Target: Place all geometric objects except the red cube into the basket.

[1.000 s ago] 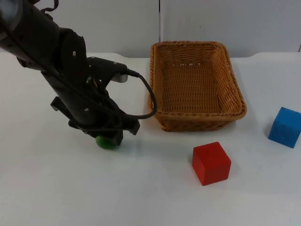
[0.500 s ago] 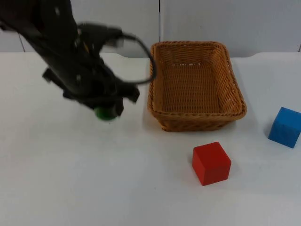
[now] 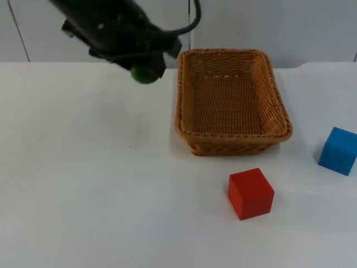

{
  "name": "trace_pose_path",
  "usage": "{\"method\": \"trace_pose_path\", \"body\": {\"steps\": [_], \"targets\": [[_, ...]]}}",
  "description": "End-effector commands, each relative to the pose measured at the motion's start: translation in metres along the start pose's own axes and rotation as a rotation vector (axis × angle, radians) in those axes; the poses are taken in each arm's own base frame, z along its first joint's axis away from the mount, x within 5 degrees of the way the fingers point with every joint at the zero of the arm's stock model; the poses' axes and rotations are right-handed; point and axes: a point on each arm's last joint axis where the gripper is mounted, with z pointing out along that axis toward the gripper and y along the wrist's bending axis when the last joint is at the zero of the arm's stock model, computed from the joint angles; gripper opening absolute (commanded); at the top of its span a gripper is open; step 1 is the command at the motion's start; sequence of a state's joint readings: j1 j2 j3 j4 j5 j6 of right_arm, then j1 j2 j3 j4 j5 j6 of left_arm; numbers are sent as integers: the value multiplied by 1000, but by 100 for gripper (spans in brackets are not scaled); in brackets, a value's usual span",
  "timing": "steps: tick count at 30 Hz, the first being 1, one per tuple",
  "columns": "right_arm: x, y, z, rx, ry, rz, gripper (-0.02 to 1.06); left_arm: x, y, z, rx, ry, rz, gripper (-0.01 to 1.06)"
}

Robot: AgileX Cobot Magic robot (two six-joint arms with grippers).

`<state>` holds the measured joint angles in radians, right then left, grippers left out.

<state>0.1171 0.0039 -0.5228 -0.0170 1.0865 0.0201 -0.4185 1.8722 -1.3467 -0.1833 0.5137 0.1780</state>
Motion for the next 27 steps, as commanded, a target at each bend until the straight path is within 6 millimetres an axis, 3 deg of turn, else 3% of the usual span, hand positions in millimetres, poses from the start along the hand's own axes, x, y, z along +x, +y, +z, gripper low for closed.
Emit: {"method": "trace_pose_path", "body": {"steps": [1,7,9,16,23,25,27], "targets": [[1,0,1,9,-5,-9,78,-18,-13,14,33,-3,37,0],[1,0,1,9,-5,-9,78,-39,-28,44,60,4,83,0],[1,0,1,9,-5,-9,78,-44,-30,69,68,26,102,0],[1,0,1,9,-5,-9,78,-38,-32,120,108,88,60,0],[1,0,1,9,-5,-9,78,-26,-41,145,117,129,77,1],[1,0,1,9,-5,-9,78,-22,-44,150,119,140,83,10],[1,0,1,9,-5,-9,78,-22,-45,151,125,141,76,28]]}}
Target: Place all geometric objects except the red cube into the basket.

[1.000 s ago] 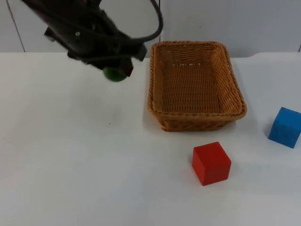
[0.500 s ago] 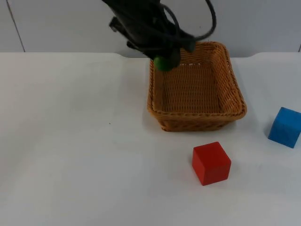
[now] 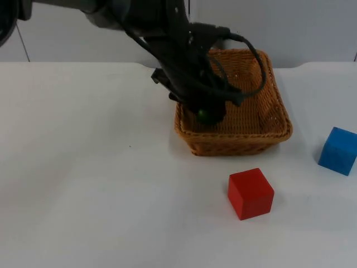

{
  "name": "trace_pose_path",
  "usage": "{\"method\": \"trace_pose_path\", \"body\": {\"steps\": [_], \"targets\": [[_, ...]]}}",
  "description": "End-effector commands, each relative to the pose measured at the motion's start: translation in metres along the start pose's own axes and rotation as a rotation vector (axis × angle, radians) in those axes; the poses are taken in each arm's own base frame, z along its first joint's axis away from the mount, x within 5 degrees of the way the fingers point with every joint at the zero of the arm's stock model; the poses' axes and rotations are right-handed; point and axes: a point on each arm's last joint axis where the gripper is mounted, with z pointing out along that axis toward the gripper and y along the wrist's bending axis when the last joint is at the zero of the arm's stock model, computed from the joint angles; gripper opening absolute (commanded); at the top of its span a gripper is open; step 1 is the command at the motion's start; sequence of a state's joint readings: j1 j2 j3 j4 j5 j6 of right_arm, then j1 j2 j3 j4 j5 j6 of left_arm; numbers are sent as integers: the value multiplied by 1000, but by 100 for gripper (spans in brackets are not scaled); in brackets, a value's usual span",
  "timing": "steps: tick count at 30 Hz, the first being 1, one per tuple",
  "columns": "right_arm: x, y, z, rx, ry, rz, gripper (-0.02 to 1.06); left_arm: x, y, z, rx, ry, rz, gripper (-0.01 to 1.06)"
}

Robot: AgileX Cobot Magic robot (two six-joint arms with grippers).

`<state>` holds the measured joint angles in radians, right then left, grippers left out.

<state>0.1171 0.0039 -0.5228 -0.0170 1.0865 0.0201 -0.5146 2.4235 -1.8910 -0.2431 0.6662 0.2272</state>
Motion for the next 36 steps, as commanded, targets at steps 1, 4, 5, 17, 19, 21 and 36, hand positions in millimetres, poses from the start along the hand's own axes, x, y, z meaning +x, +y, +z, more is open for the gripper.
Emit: {"method": "trace_pose_path", "body": {"steps": [1,4,5,17,19,21,36], "targets": [[1,0,1,9,-5,-9,78,-4,-4,-2,10,-17,-3,38],[1,0,1,9,-5,-9,78,-4,-7,-3,35,-17,-32,68],[1,0,1,9,-5,-9,78,-3,-9,-3,56,-7,-53,77],[1,-1,1,13,-5,-11,78,-23,-24,-73,124,-22,-41,98],[1,-1,1,15,-5,-12,78,-28,-29,-97,131,-44,-25,98],[1,-1,1,15,-5,-12,78,-34,-33,-130,130,-74,-1,98],[1,-1,1,15,-5,-12,78,12,-12,-235,-5,-148,3,98]]}}
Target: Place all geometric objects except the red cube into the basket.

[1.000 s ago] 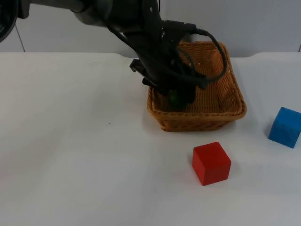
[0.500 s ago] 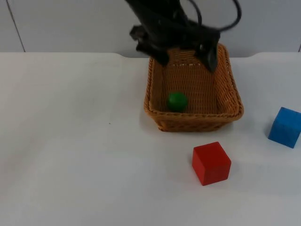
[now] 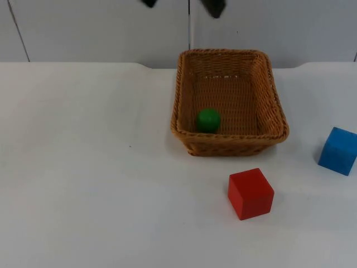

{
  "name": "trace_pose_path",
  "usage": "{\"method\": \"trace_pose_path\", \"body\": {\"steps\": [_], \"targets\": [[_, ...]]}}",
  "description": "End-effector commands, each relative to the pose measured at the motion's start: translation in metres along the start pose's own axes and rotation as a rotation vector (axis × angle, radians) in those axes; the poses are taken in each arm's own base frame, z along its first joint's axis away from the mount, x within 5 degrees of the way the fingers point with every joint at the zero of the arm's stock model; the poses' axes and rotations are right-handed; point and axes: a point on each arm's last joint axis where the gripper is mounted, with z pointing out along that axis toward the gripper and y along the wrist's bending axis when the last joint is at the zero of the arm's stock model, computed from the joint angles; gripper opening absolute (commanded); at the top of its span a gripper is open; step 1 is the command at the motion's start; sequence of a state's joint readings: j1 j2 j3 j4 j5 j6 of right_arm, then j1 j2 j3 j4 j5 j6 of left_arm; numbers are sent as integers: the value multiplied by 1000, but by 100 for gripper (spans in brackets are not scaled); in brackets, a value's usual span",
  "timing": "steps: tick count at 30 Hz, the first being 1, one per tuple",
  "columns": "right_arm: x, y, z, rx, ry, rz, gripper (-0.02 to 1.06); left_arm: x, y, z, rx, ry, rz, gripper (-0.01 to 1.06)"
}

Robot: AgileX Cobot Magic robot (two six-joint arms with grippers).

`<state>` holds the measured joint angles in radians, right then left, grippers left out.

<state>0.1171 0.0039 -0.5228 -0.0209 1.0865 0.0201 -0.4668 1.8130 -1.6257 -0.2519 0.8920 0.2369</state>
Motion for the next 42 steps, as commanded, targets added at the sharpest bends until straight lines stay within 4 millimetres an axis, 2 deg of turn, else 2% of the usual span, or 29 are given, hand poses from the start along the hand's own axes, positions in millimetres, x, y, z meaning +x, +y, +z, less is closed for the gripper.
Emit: {"method": "trace_pose_path", "body": {"steps": [1,2,3,8,9,14,15,17,19,20,23,29,32,36,37,38,42], "targets": [[1,0,1,11,-5,-10,78,17,11,-16,-29,-34,-46,98],[1,0,1,11,-5,-10,78,25,18,-25,-43,-57,-74,98],[1,0,1,11,-5,-10,78,25,18,-25,-43,-57,-74,98],[1,0,1,11,-5,-12,78,84,54,-60,-131,-72,-232,98],[1,0,1,11,-5,-12,78,84,54,-60,-131,-72,-232,98],[1,0,1,11,-5,-12,78,145,74,-96,-224,-83,-382,98],[1,0,1,11,-5,-12,78,145,74,-96,-224,-83,-382,98],[1,0,1,11,-5,-12,78,164,77,-107,-260,-107,-432,98],[1,0,1,11,-5,-12,78,180,70,-116,-260,-156,-487,98],[1,0,1,11,-5,-12,78,180,70,-116,-260,-156,-487,98],[1,0,1,11,-5,-14,78,203,54,-123,-260,-160,-488,98],[0,0,1,7,-12,-12,78,221,38,-130,-246,-157,-481,98],[-8,1,-2,-3,-42,-7,78,225,33,-137,-262,-168,-457,98],[-36,1,6,-3,-20,-8,78,230,24,-150,-277,-209,-427,98],[-51,1,14,-5,-4,-9,78,231,21,-154,-285,-227,-417,98],[-51,1,14,-5,-4,-9,78,231,21,-154,-285,-227,-417,98],[-87,6,52,-42,114,22,78,231,20,-159,-315,-261,-394,98]]}}
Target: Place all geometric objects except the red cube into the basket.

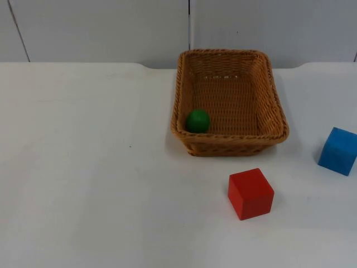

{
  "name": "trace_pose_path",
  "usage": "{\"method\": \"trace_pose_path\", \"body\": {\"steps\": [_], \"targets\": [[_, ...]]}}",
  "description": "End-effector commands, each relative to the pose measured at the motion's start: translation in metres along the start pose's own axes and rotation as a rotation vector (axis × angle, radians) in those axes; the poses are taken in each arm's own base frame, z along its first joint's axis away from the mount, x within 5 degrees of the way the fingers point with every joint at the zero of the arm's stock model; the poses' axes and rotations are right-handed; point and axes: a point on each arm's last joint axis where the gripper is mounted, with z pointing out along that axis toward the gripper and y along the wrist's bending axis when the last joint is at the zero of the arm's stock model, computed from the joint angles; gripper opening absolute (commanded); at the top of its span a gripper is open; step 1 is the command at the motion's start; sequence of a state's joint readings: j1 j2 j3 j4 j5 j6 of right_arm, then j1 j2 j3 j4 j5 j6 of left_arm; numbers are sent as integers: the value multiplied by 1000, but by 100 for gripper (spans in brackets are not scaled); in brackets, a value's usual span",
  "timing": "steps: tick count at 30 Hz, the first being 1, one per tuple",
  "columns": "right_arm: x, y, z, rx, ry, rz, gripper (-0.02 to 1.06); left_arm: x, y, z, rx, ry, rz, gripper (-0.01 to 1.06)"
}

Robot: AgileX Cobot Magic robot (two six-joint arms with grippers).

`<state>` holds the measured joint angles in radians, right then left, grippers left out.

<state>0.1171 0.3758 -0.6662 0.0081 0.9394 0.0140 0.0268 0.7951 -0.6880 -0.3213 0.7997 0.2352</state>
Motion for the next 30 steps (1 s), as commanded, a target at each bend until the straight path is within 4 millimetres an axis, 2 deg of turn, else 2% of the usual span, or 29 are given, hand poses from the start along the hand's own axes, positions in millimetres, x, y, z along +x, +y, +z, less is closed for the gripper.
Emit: {"method": "trace_pose_path", "body": {"steps": [1,5,6,7,9,10,11,14,15,20,21,23,25,26,27,30], "targets": [[-20,2,17,-18,32,14,78,0,1,-2,-19,-23,10,98],[-49,5,63,-46,196,49,78,0,1,-2,-19,-23,10,98],[-49,5,63,-46,196,49,78,0,1,-2,-19,-23,10,98],[-57,6,83,-49,256,50,78,0,1,-2,-19,-25,10,98],[-65,5,108,-49,328,34,78,0,1,-2,-19,-25,10,98],[-67,5,122,-49,371,26,78,0,1,-2,-18,-23,10,98],[-67,5,122,-49,371,26,78,0,1,-2,-18,-23,10,98],[-73,5,159,-60,468,-26,78,0,1,-2,-18,-23,10,98],[-73,5,159,-60,468,-26,78,0,1,-2,-18,-23,10,98],[-85,5,211,-81,600,-90,78,0,1,-2,-18,-23,10,98],[-85,5,211,-81,600,-90,78,0,1,-2,-18,-23,10,98],[-91,3,233,-84,629,-145,78,1,1,-2,-17,-19,10,98],[-94,3,247,-101,643,-192,78,1,1,-2,-17,-19,10,98],[-95,3,261,-115,634,-237,78,1,1,-2,-17,-19,10,98],[-95,3,261,-115,634,-237,78,1,1,-2,-17,-19,10,98],[-91,9,290,-160,649,-370,78,0,1,-2,-16,-24,7,98]]}}
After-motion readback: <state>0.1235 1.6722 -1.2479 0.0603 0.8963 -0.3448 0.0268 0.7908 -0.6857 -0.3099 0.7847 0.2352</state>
